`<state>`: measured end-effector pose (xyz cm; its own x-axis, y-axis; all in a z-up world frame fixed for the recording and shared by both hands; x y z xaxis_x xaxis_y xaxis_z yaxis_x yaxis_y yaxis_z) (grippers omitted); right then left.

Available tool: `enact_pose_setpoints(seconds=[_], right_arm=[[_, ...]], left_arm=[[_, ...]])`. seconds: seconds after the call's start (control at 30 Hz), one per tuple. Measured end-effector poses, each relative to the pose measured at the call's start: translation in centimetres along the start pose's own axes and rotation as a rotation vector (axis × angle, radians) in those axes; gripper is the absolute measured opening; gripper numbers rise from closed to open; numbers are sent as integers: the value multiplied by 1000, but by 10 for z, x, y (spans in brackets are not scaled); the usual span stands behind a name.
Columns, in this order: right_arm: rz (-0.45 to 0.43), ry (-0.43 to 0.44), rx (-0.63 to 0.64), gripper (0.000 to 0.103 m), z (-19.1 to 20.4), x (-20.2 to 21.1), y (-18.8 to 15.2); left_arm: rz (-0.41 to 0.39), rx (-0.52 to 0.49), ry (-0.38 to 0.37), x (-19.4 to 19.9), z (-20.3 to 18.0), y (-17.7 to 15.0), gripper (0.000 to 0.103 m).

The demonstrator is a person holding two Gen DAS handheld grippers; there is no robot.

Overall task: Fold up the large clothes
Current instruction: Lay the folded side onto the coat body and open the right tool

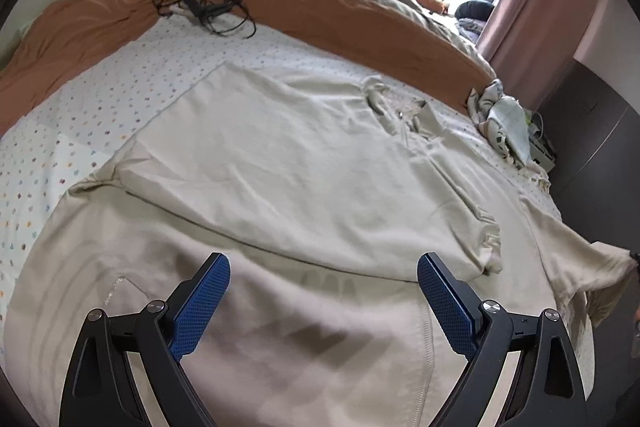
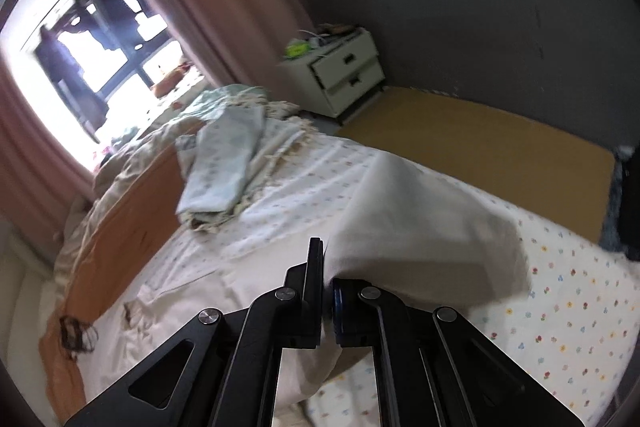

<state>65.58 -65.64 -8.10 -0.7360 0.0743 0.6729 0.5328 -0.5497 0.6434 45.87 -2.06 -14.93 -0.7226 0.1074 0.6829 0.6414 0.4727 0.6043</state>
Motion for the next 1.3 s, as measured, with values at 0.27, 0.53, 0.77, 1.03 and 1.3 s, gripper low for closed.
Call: enact_pose_setpoints(seconds=[0.27,0.53,0.77,1.03,1.3], right_arm=[[-21,70,160,5,72,36,-17],[5,161,303,5,141,48,-63],[92,233,459,5,199,33,-132],[413,237,601,38,236,-22,-253],[596,254,574,75,190,-23,-279]], left_arm=[[17,13,-12,-1,-2,-6,95],[2,40,-34,2,1,-2,95],[-1,28,-38,3,-3,-1,95],[5,32,-37,3,1,-3,95],[31,28,-57,-3,-2,-6,95]])
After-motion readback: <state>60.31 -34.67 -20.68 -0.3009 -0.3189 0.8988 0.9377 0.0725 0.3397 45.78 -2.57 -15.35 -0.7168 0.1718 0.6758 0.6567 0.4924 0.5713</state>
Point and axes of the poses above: each gripper's, at about its wrist camera, not at the fingertips, and x roughly against the way its jaws point, z to its left, y to its top, the point moved 3 cm from there along -x, roughly the way its jaws point, and after that the axes turned 6 degrees about -y, right-handed, at the moved point
